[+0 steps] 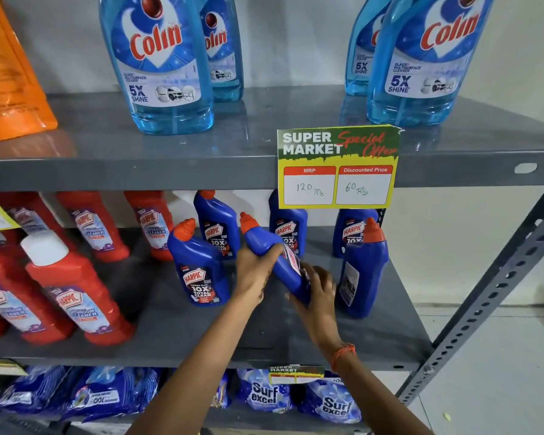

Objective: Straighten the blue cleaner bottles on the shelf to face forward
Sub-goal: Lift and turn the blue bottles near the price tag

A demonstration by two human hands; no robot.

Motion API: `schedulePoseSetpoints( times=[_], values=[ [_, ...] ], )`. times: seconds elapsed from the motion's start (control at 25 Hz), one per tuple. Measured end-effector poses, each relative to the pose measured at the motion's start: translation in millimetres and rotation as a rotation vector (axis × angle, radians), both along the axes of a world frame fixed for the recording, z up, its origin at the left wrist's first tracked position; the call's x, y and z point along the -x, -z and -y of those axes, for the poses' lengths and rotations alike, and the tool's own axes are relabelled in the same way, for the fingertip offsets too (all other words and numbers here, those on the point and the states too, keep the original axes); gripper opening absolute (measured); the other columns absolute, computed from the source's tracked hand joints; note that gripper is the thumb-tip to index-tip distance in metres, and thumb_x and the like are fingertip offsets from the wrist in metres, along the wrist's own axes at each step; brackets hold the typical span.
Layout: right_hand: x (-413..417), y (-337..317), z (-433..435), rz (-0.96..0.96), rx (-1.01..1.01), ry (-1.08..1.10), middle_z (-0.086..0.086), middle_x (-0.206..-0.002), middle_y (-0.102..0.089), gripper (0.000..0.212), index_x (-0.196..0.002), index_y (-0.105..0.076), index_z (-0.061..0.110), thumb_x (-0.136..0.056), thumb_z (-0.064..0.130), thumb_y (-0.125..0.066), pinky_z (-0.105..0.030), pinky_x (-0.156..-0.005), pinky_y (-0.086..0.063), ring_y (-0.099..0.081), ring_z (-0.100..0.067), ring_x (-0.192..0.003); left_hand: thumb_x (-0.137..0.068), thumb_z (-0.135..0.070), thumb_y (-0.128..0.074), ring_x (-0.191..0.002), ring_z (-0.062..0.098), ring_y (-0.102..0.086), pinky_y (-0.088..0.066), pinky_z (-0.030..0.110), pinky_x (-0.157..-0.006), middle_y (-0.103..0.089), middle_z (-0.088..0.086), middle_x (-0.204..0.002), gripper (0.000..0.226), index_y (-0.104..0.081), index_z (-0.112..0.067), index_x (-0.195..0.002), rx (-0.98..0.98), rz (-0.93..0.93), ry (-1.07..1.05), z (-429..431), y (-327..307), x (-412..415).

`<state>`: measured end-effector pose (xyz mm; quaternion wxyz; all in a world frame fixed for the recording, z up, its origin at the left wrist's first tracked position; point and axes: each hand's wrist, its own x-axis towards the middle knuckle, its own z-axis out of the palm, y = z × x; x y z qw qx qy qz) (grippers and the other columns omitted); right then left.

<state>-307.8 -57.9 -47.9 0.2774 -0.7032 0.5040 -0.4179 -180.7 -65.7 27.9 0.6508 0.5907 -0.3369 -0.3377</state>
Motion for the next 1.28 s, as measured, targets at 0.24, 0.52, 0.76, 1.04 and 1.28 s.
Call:
schedulePoseSetpoints(
  times=[0.24, 0.52, 0.76, 1.04, 1.28],
  values=[
    [8, -3, 22, 0.188, -0.295, -0.149, -0.008, -0.138, -0.044, 0.099, -0.141, -0.026, 0.02, -0.062, 0.02, -0.086, -0.037, -0.103, -0.043, -0.044, -0.024, -0.128, -0.066, -0.005, -0.08, -0.075, 0.012, -0.071, -0.056, 0.02, -0.061, -0.075, -0.008, -0.076, 0.028, -0.069, -0.023, -0.083, 0.103, 0.119, 0.349, 5, -4, -17],
    [4, 5, 27, 0.348, -0.248, -0.107, -0.007, -0.125, -0.052, 0.068, -0.137, -0.033, 0.015, -0.08, 0.005, -0.069, -0.033, -0.092, -0.049, -0.051, -0.023, -0.117, -0.07, -0.001, -0.075, -0.098, 0.017, -0.068, -0.056, 0.02, -0.074, -0.072, -0.003, -0.104, 0.051, -0.061, -0.02, -0.115, 0.119, 0.058, 0.512, 13, -6, -30],
    [-1, 10, 25, 0.367, -0.227, -0.048, -0.014, -0.131, -0.053, 0.064, -0.137, -0.034, 0.013, -0.082, 0.003, -0.066, -0.031, -0.092, -0.05, -0.053, -0.023, -0.118, -0.08, -0.007, -0.067, -0.106, 0.004, -0.063, -0.052, 0.013, -0.077, -0.067, -0.011, -0.113, 0.049, -0.053, -0.03, -0.121, 0.051, 0.063, 0.588, 11, -9, -38],
    [5, -12, -2, 0.262, 0.128, 0.164, -0.011, -0.13, -0.051, 0.043, -0.13, -0.044, 0.011, -0.089, 0.002, -0.054, -0.045, -0.102, -0.047, -0.05, -0.024, -0.122, -0.09, -0.034, -0.053, -0.144, 0.011, 0.001, -0.013, 0.04, -0.12, 0.008, -0.009, -0.155, 0.081, 0.012, -0.038, -0.139, 0.037, 0.667, 0.403, -15, -8, -12],
    [38, -51, -20, 0.323, 0.562, 0.336, -0.007, -0.119, -0.043, 0.03, -0.12, -0.047, 0.01, -0.09, 0.017, -0.047, -0.014, -0.103, -0.034, -0.041, -0.005, -0.12, -0.091, -0.033, -0.05, -0.131, 0.002, -0.038, -0.042, 0.013, -0.099, -0.03, -0.005, -0.15, 0.06, -0.022, -0.025, -0.143, 0.453, 0.839, 0.271, -26, -10, 44]
  ],
)
